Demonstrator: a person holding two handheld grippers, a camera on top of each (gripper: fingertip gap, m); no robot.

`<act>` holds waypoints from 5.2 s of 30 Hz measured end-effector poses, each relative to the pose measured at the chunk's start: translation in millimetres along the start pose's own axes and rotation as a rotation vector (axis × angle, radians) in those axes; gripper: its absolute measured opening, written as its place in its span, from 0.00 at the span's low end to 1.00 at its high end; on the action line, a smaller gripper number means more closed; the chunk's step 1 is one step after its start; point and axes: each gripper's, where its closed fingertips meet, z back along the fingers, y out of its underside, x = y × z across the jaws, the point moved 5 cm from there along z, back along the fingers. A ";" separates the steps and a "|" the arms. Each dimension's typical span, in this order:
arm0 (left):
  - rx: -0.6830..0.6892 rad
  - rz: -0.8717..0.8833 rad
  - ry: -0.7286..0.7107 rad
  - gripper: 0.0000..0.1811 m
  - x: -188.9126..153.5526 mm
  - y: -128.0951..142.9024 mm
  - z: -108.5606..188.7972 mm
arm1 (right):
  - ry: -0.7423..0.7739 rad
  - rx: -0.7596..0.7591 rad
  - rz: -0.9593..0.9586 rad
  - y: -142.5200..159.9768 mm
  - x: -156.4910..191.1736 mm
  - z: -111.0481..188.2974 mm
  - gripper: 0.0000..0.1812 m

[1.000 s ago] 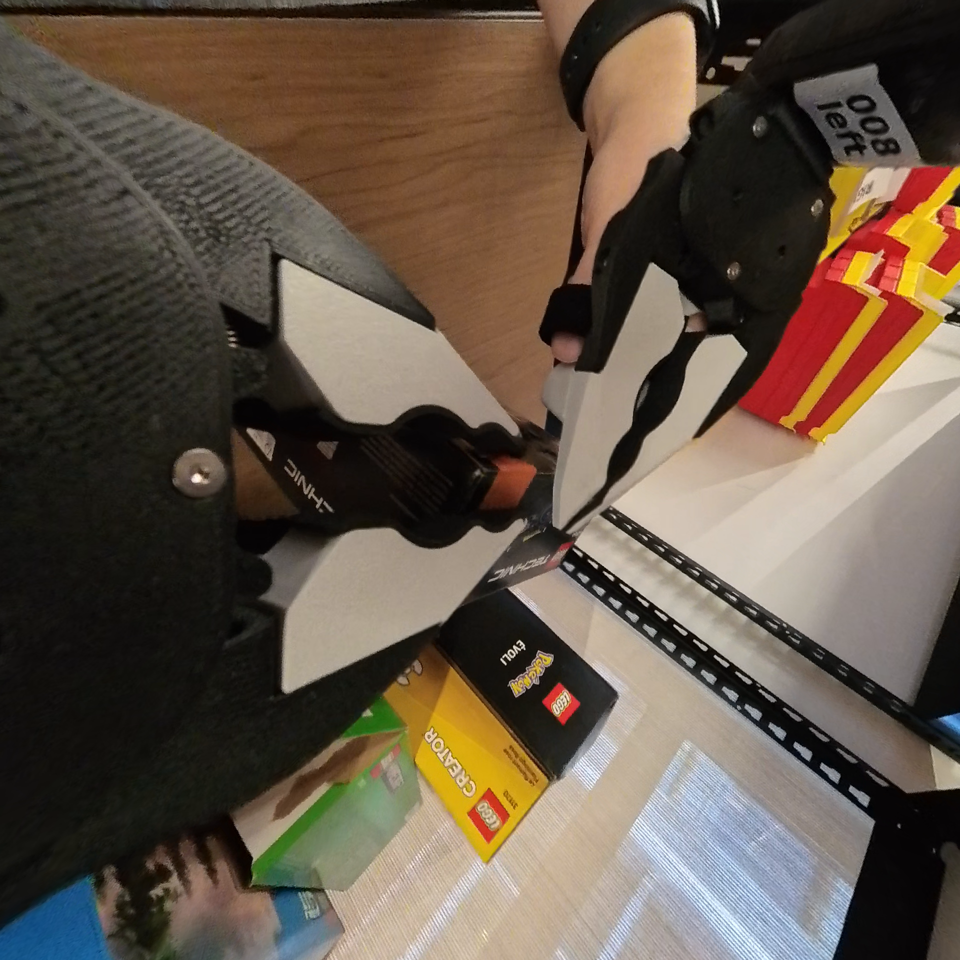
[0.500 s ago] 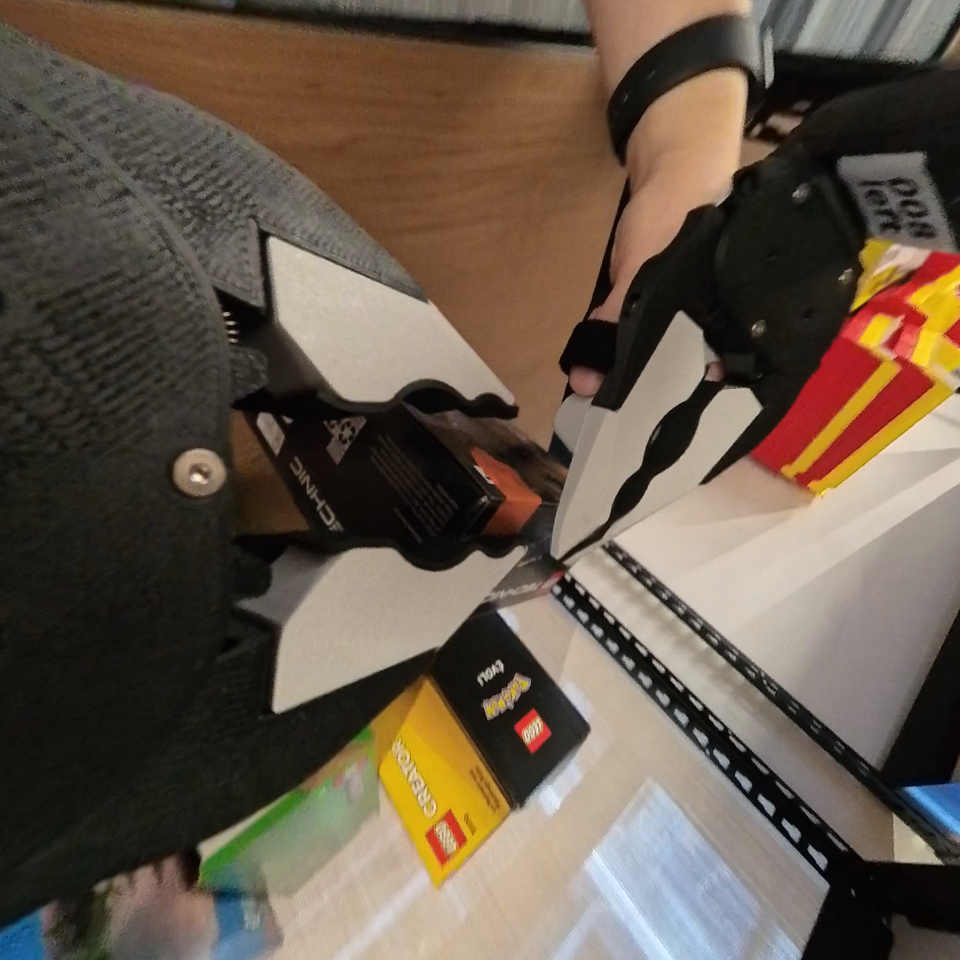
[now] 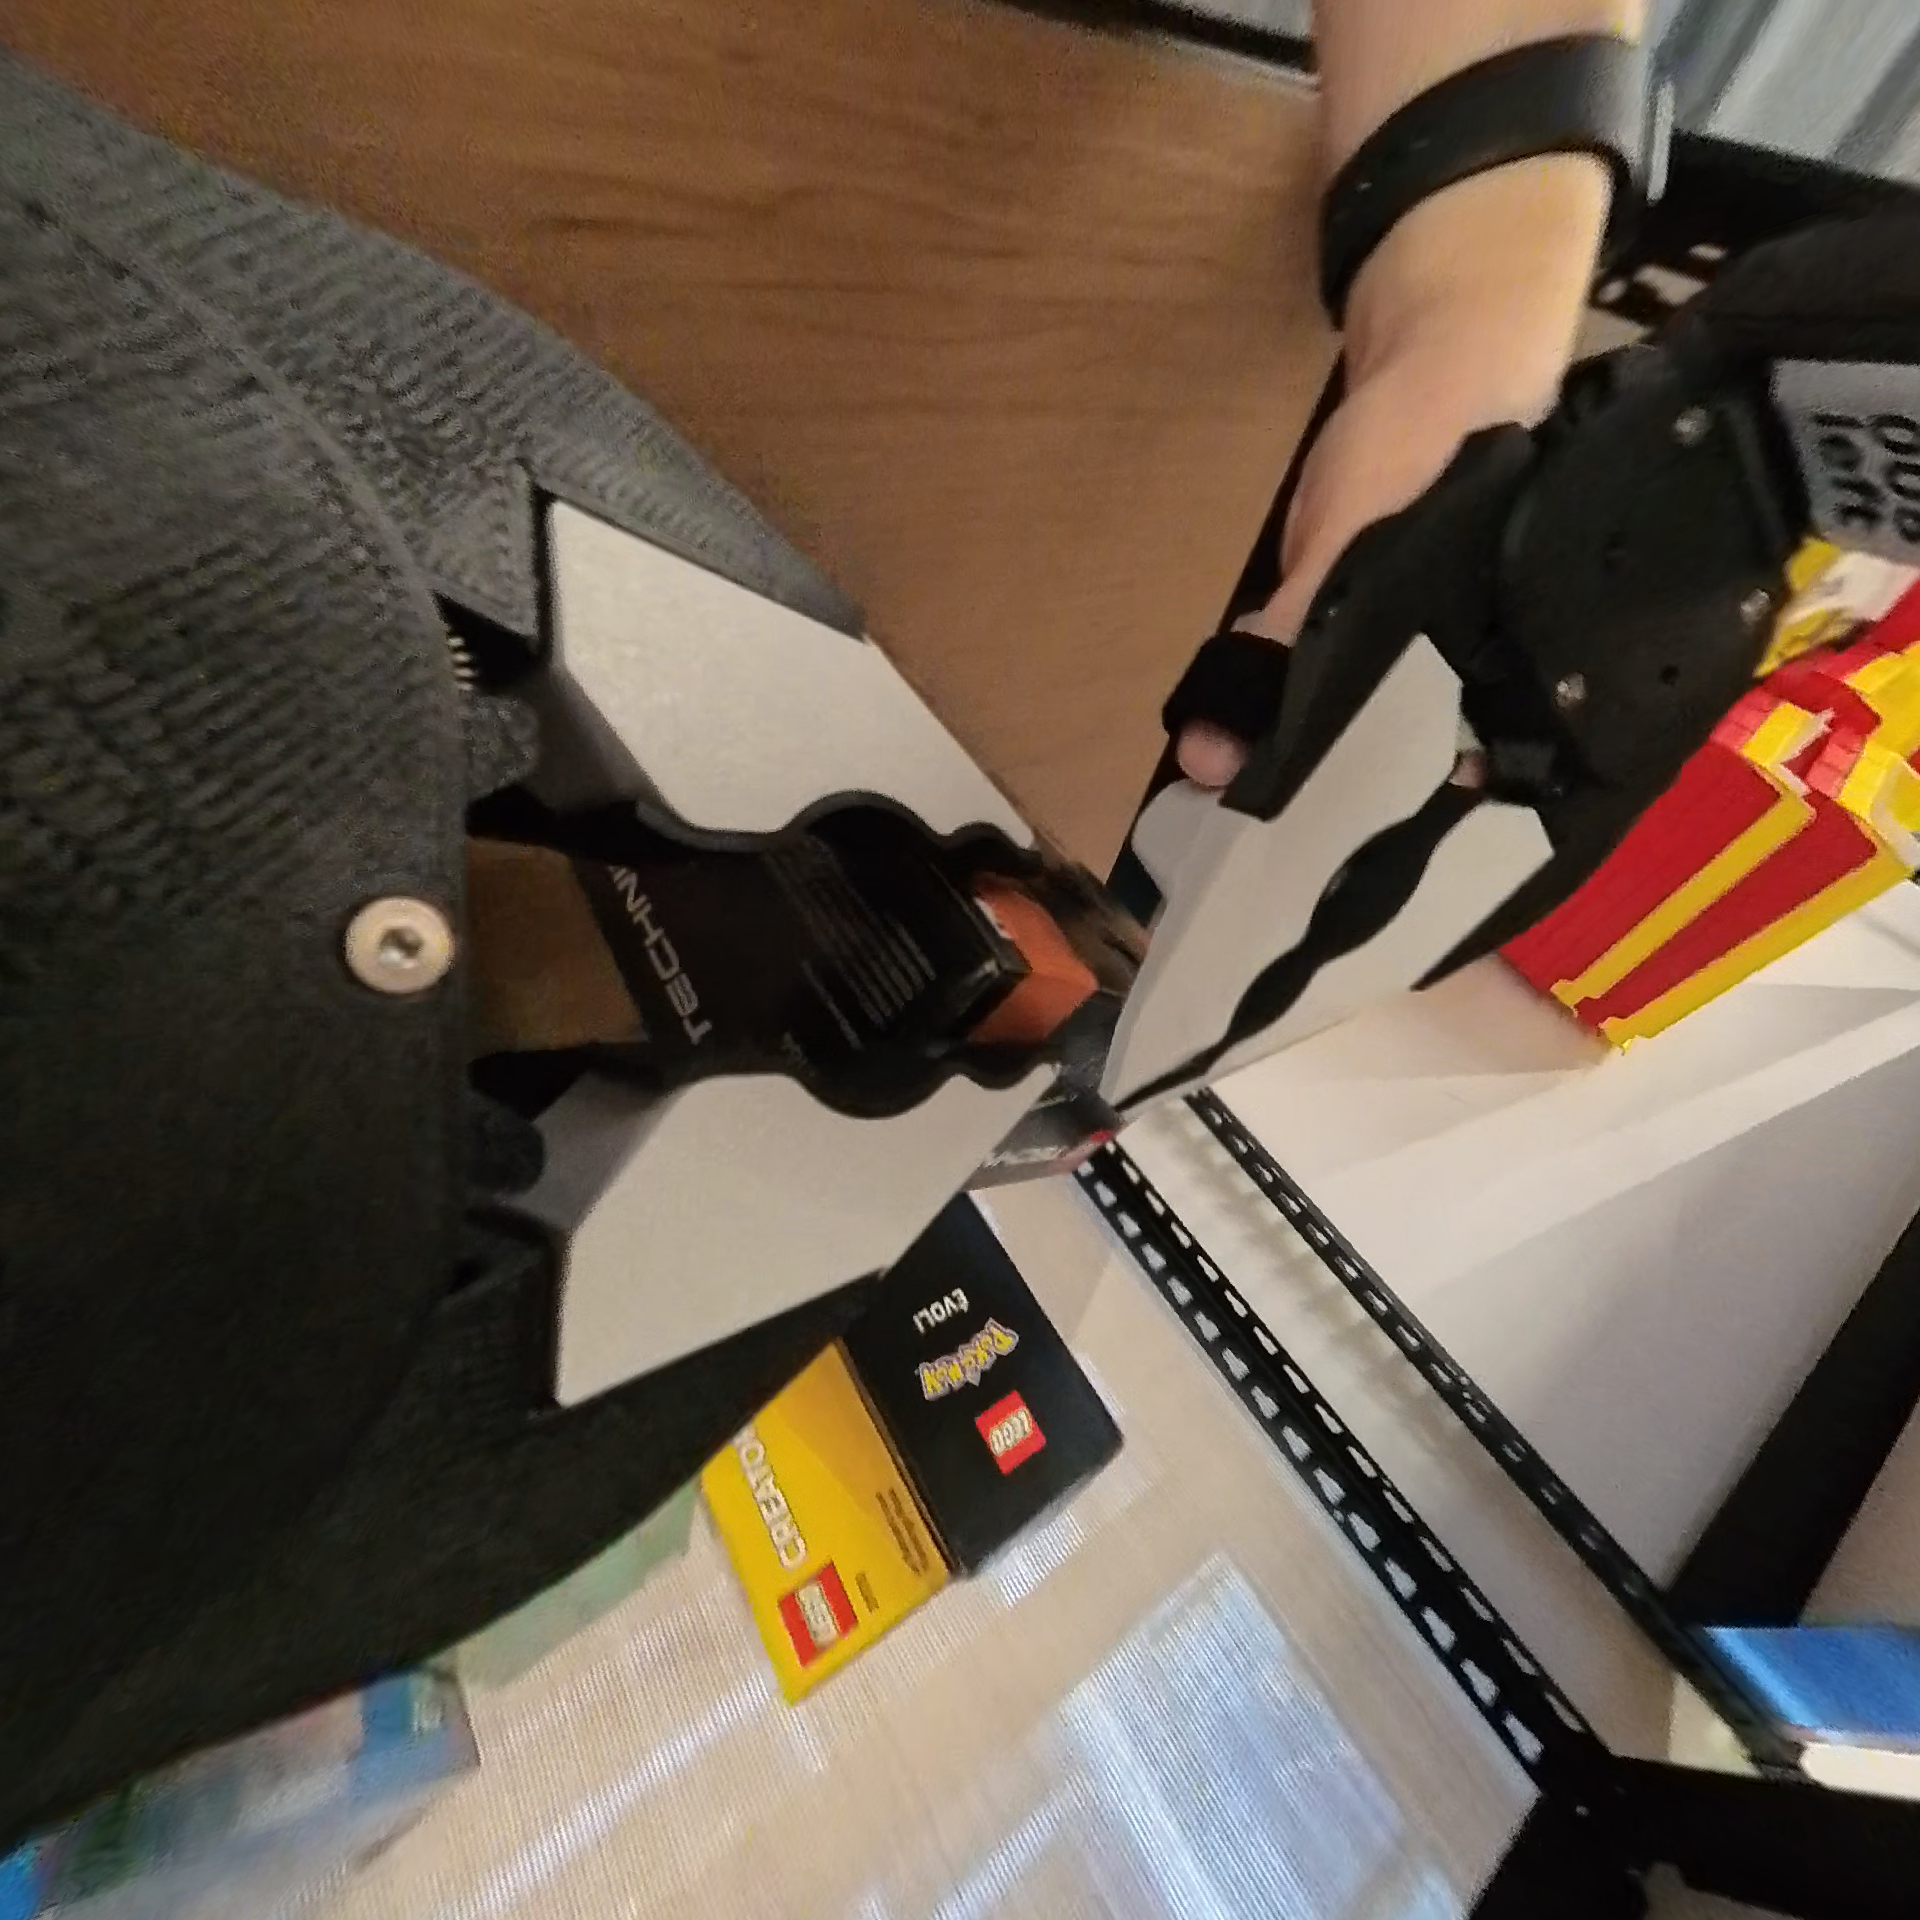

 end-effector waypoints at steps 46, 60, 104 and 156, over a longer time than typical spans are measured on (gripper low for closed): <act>-0.013 0.016 -0.004 0.00 -0.4 -0.2 0.5 | 0.146 0.018 -0.165 -13.1 -3.5 -5.8 0.04; -0.122 0.567 -0.251 0.00 50.4 -2.4 34.1 | -0.070 -0.047 -0.916 -11.8 -35.5 21.5 0.00; 0.011 0.790 -0.167 0.19 25.0 72.2 25.0 | -0.005 0.386 -0.643 -20.5 -46.4 5.4 0.68; 0.269 0.572 0.246 0.55 -385.3 -33.1 166.5 | -0.946 0.076 -0.504 46.7 271.2 258.2 0.55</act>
